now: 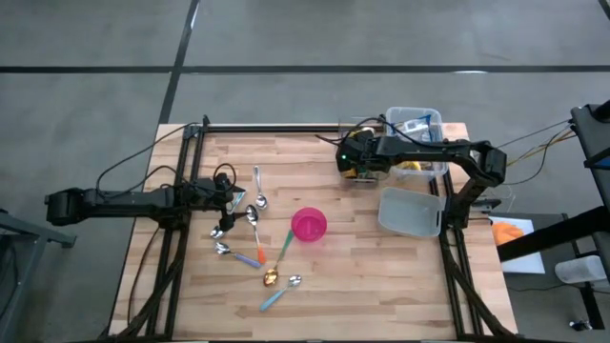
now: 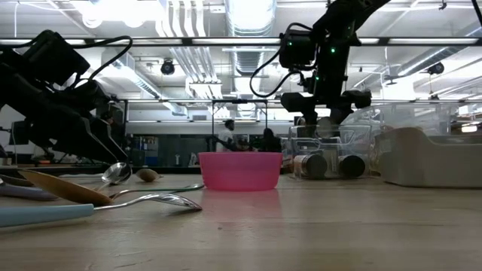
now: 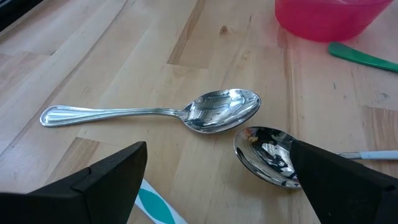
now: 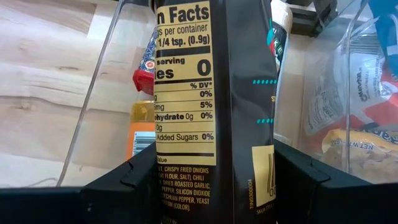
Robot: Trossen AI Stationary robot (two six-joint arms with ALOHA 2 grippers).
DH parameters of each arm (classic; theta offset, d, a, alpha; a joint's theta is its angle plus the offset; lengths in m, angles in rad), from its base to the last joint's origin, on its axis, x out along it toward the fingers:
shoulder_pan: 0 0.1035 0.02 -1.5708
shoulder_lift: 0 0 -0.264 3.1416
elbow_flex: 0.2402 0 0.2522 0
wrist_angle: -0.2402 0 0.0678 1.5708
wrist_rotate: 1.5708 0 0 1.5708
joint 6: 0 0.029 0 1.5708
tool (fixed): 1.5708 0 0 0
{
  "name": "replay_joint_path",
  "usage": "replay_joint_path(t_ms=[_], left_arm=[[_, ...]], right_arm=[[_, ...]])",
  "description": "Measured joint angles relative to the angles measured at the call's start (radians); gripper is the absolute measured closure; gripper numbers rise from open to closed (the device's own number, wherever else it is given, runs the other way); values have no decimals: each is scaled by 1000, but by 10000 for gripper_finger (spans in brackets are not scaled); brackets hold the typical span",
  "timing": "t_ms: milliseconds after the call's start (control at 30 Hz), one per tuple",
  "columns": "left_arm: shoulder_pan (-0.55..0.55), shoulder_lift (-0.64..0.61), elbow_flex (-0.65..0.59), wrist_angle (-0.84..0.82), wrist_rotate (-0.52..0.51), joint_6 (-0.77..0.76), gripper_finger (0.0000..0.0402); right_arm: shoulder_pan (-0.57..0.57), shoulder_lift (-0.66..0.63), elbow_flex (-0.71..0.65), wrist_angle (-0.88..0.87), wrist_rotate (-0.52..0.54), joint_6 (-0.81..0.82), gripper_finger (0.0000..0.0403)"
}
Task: Pick & Place Food Item
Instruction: Put the yellow seasoning can into the transparent bin, then put the blue spoon into the gray bin
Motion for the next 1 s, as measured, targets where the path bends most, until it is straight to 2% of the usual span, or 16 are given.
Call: replay_joint_path(t_ms=[267,533,667,1000], left_arm=[[0,0,0,0,0,0,5],[0,0,0,0,0,0,5],[0,0,0,0,0,0,5],[0,0,0,0,0,0,6]], right_arm=[[0,0,0,0,-5,8,188],[0,0,0,0,-13,13,123],[0,0,0,0,-16,12,106],[3,-1,8,1,-27,-5,101]])
